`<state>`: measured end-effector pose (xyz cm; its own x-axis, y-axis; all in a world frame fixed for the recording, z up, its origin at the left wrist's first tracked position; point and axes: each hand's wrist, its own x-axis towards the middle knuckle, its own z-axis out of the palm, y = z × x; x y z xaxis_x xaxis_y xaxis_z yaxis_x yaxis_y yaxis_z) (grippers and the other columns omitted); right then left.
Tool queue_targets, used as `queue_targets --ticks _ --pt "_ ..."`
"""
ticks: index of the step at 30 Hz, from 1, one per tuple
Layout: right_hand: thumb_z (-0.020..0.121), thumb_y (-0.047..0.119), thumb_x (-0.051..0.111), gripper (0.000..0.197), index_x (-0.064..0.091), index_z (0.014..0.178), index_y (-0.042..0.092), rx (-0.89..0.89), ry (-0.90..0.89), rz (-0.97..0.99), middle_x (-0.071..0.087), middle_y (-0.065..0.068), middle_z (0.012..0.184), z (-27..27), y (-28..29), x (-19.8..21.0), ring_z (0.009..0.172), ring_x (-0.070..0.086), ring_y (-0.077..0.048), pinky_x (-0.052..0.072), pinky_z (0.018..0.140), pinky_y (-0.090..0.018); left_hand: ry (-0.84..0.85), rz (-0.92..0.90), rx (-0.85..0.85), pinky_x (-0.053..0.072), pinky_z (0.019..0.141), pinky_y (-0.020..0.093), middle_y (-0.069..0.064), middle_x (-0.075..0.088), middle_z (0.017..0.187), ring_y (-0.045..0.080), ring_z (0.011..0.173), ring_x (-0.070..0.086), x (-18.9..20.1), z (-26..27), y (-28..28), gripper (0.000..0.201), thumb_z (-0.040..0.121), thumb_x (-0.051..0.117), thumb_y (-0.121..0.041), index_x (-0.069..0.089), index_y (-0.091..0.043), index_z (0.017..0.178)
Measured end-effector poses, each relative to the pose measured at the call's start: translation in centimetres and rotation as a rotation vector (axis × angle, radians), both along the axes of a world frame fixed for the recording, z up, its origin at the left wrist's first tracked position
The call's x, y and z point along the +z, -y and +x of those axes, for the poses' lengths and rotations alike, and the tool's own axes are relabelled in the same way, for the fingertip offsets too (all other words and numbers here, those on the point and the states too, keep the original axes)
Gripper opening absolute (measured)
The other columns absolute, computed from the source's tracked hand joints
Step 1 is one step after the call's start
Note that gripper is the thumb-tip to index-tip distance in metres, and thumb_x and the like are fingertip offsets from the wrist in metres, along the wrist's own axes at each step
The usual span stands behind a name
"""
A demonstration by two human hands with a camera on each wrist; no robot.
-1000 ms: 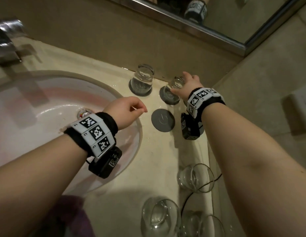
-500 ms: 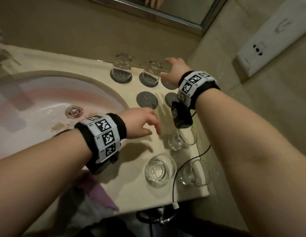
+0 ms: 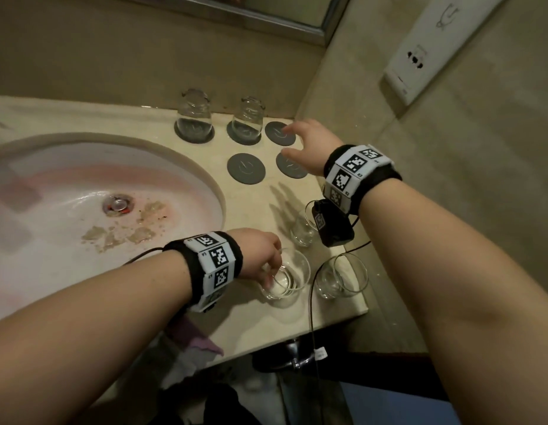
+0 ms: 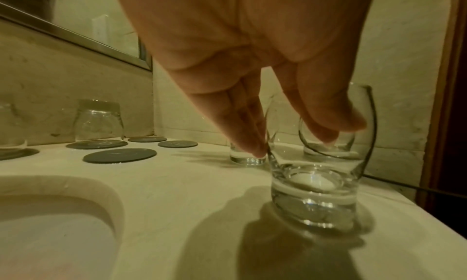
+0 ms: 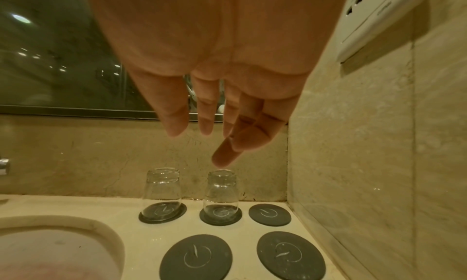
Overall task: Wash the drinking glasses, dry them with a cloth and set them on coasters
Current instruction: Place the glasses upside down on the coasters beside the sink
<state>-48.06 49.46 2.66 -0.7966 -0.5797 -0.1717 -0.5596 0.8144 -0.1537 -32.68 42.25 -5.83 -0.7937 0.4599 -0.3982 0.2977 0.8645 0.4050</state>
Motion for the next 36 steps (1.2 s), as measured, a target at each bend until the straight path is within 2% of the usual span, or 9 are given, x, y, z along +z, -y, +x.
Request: queue_targets --ticks 4,7,12,15,21,24,29,32,36 --pt "0.093 0.032 0.052 0.045 0.045 0.135 0.02 0.034 -0.019 -0.021 0.043 -0.006 0.138 0.2 0.0 0.7 0.125 0.044 -0.022 0.033 0.102 -0.029 0.057 0.196 0.192 0.044 0.082 0.027 -0.004 0.063 0.101 0.016 0.092 0.057 0.0 -0.6 1.9 0.016 0.078 0.071 -0.037 0.069 -0.023 0.084" --pt "0.095 0.033 0.048 0.043 0.047 0.134 0.017 0.071 -0.003 -0.089 0.049 -0.004 0.137 0.5 0.4 1.4 0.124 0.047 -0.018 0.034 0.099 -0.025 0.048 0.428 0.472 0.041 0.072 0.021 -0.012 0.061 0.072 0.006 0.071 0.055 0.7 -0.9 4.3 0.016 0.075 0.074 -0.037 0.062 -0.031 0.067" --pt "0.098 0.04 0.041 0.044 0.05 0.131 0.013 0.025 0.166 -0.196 0.057 -0.004 0.128 0.5 1.6 1.7 0.112 0.057 -0.02 0.039 0.088 -0.023 0.09 1.06 1.056 0.054 0.073 0.019 0.008 0.062 0.077 0.015 0.073 0.059 2.2 -2.1 7.1 0.012 0.082 0.067 -0.019 0.063 -0.01 0.075" --pt "0.098 0.045 0.036 0.047 0.045 0.134 0.017 -0.046 0.35 -0.291 0.055 -0.004 0.129 0.2 2.1 1.7 0.109 0.059 -0.024 0.049 0.092 -0.037 0.158 1.389 1.327 0.057 0.072 0.023 0.016 0.064 0.086 0.021 0.08 0.064 3.2 -3.1 8.2 0.016 0.087 0.062 -0.018 0.061 -0.004 0.081" --pt "0.087 0.043 0.058 0.07 0.018 0.145 0.033 -0.083 0.729 -0.48 0.046 -0.003 0.128 -1.2 3.0 0.5 0.098 0.064 -0.026 0.056 0.08 -0.038 0.398 1.912 1.489 0.057 0.053 0.025 0.026 0.058 0.1 0.029 0.068 0.071 4.8 -4.7 8.8 0.021 0.09 0.058 -0.02 0.058 0.002 0.089" --pt "0.083 0.035 0.067 0.065 0.029 0.136 0.031 -0.049 0.694 -0.537 0.047 -0.007 0.131 -2.0 3.7 -0.1 0.094 0.065 -0.027 0.056 0.076 -0.038 0.437 2.007 1.444 0.059 0.057 0.028 0.027 0.059 0.102 0.032 0.072 0.071 4.9 -5.7 8.3 0.02 0.09 0.058 -0.019 0.059 0.001 0.084" --pt "0.078 0.035 0.073 0.051 0.041 0.117 0.029 -0.044 0.593 -0.44 0.061 -0.009 0.105 -5.0 3.8 1.0 0.067 0.061 -0.02 0.048 0.056 -0.028 0.444 1.807 1.392 0.059 0.064 0.029 0.022 0.061 0.108 0.026 0.079 0.071 4.5 -7.5 7.2 0.027 0.09 0.057 -0.03 0.058 -0.003 0.093" --pt "0.074 0.042 0.075 0.06 0.041 0.122 0.029 -0.04 0.355 -0.269 0.061 -0.006 0.107 -7.9 3.5 1.8 0.073 0.063 -0.021 0.053 0.065 -0.03 0.299 1.412 1.378 0.057 0.073 0.028 0.013 0.056 0.118 0.025 0.096 0.063 3.9 -8.5 6.5 0.033 0.09 0.058 -0.032 0.055 -0.008 0.112" --pt "0.068 0.043 0.079 0.082 0.031 0.131 0.024 -0.198 0.174 -0.246 0.058 -0.009 0.119 -12.5 2.4 1.1 0.096 0.063 -0.03 0.053 0.086 -0.046 -0.078 0.808 1.227 0.051 0.087 0.032 0.004 0.061 0.119 0.02 0.106 0.059 2.6 -9.2 6.5 0.026 0.089 0.06 -0.032 0.06 -0.015 0.108"
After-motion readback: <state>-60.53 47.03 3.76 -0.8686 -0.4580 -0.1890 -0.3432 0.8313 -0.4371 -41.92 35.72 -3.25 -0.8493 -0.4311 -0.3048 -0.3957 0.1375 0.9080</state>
